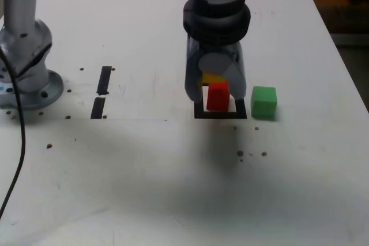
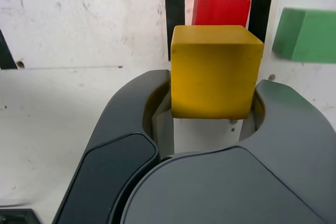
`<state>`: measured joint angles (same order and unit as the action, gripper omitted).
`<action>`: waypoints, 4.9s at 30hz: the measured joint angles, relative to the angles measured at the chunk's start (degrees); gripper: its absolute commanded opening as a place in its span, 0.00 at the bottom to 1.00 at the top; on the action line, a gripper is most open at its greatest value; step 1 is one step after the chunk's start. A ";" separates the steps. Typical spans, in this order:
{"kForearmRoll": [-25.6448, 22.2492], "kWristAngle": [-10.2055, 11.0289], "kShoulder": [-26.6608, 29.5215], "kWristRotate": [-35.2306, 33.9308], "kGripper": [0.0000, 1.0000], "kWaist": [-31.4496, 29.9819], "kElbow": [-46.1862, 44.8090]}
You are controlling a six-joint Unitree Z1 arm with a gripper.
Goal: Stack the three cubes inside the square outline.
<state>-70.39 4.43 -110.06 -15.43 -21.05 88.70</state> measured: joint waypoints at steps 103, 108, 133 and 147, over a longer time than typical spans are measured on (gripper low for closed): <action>-18.96 4.55 -5.35 12.24 0.83 5.19 23.74; -20.37 4.32 -11.13 12.96 0.83 5.19 31.48; -21.73 -1.15 -24.56 10.51 0.83 5.49 41.89; -21.80 -3.31 -26.05 9.16 0.83 6.22 39.84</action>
<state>-92.19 1.12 -136.11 -6.27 -14.83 128.54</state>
